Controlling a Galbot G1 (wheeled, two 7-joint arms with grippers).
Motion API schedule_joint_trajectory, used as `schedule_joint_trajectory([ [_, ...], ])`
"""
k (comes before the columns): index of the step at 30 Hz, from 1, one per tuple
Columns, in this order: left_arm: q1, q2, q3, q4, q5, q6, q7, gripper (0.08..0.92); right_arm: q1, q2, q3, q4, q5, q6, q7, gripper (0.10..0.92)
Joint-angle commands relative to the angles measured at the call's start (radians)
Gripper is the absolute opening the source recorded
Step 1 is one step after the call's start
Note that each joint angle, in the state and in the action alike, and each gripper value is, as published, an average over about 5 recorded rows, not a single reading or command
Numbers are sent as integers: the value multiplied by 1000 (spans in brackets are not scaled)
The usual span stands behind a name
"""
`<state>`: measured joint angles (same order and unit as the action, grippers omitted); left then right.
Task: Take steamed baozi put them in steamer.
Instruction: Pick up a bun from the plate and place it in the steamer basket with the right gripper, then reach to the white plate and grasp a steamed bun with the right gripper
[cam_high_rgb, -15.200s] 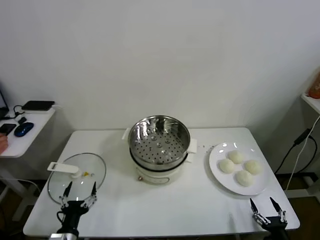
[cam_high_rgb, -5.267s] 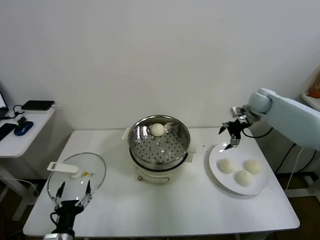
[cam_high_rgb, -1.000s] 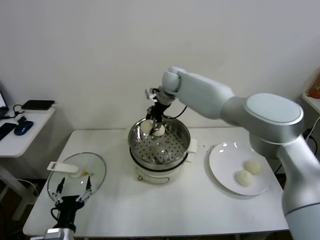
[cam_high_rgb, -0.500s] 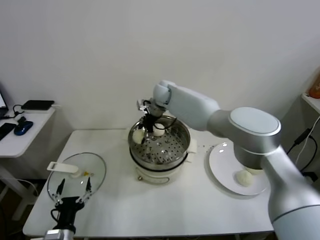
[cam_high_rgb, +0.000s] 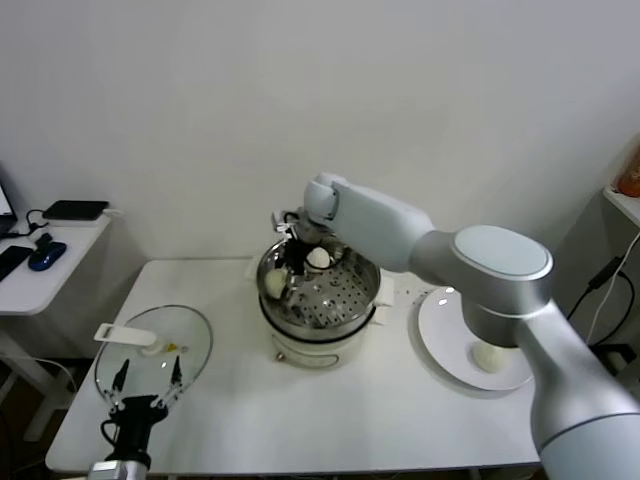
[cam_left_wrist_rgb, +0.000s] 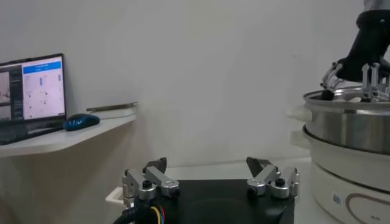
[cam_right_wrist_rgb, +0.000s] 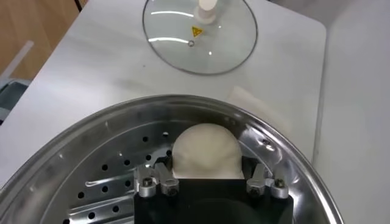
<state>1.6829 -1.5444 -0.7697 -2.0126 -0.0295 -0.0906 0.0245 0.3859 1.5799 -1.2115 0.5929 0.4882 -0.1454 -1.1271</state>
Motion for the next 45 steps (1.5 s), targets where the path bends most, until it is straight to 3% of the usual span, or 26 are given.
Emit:
schedule_joint_trajectory([
  [1,0,1,1,2,0,0,0,823,-7,3,4,1,-5,0,1,713],
  [6,0,0,2,3,0,0,0,823,-9,-1,3,4,-7,0,1,728],
  [12,0,-1,4,4,1,-1,0,823,-6,-8,0,9,-10,0,-2,815],
  [25,-1,-2,3,1,1,2,1,823,106,-123,-52,113,59,7,-31,823],
  [36,5,0,3,0,-6,1,1,823,341,-413,-220,391,172,35,-71,823],
  [45,3,13,9,-14,-8,3,2,823,380,-712,-275,571,57,79,-86,823],
])
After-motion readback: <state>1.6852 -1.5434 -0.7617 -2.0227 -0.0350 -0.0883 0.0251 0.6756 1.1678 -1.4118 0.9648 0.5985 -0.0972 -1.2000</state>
